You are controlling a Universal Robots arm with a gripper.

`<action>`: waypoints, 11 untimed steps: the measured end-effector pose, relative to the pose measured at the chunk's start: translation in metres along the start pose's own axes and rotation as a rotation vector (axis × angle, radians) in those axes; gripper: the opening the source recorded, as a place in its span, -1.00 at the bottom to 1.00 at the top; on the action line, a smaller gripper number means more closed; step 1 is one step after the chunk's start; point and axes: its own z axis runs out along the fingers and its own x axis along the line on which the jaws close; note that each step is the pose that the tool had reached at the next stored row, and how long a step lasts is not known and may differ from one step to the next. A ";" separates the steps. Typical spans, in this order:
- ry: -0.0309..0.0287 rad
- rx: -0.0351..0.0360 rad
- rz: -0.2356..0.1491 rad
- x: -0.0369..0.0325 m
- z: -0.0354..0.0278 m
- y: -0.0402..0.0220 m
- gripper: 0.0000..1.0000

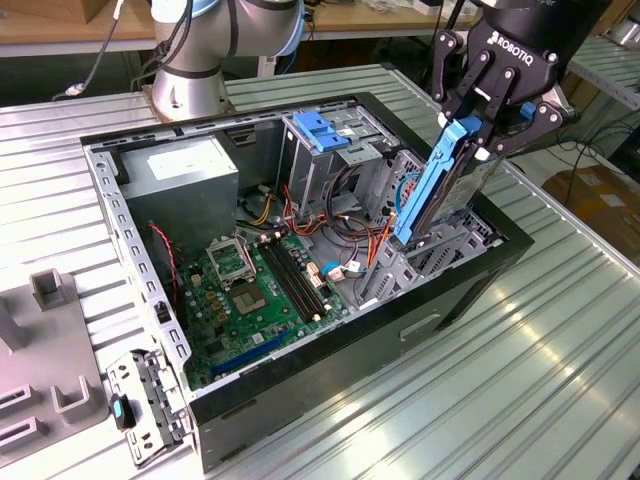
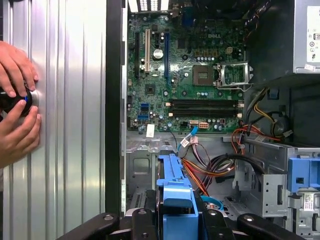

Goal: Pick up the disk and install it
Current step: 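Insert the disk into the insertion slot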

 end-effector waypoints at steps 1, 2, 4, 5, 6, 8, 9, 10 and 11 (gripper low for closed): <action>0.0000 0.0000 0.001 0.0001 0.0008 0.0000 -0.26; 0.0001 -0.0001 0.004 0.0001 0.0014 0.0000 -0.26; 0.0003 0.0001 0.028 0.0001 0.0035 0.0001 -0.26; 0.0001 0.0001 0.029 0.0002 0.0052 0.0001 -0.26; 0.0002 0.0001 0.029 0.0003 0.0063 0.0001 -0.26; 0.0003 0.0001 0.029 0.0004 0.0075 0.0001 -0.26; 0.0002 0.0000 0.029 0.0006 0.0079 0.0001 -0.26; 0.0001 0.0001 0.029 0.0009 0.0084 0.0001 -0.26; 0.0001 0.0001 0.029 0.0011 0.0089 0.0001 -0.26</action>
